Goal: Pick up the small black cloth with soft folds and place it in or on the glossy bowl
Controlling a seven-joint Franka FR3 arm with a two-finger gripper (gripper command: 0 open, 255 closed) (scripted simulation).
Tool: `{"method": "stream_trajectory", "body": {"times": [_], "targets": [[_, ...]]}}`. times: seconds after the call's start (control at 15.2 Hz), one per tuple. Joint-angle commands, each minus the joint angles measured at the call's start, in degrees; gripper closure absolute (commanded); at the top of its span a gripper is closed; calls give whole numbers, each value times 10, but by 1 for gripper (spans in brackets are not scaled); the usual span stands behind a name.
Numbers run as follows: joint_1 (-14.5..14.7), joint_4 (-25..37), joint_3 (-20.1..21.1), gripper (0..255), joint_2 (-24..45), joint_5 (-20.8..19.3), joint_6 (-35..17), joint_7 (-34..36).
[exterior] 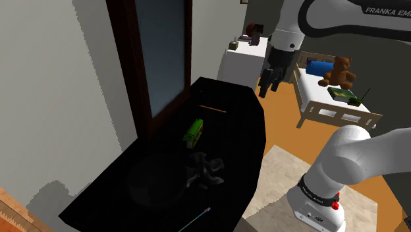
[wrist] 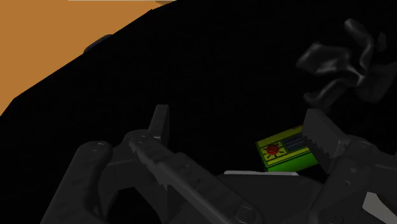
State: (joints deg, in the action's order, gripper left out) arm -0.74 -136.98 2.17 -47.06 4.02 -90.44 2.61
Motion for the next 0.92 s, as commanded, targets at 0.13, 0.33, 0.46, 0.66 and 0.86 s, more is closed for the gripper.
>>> {"method": "stream_trajectory", "body": {"times": [0.13,0.33,0.46,0.66,0.86], "targets": [[8,-17,20,0,9,16,-26,19],[20,-38,50,0,29,41,-66,47],[28,-48,71,0,47,56,-94,66],[40,-58,102,0,79,78,-137,93],[51,-61,133,0,118,97,-182,120]]}}
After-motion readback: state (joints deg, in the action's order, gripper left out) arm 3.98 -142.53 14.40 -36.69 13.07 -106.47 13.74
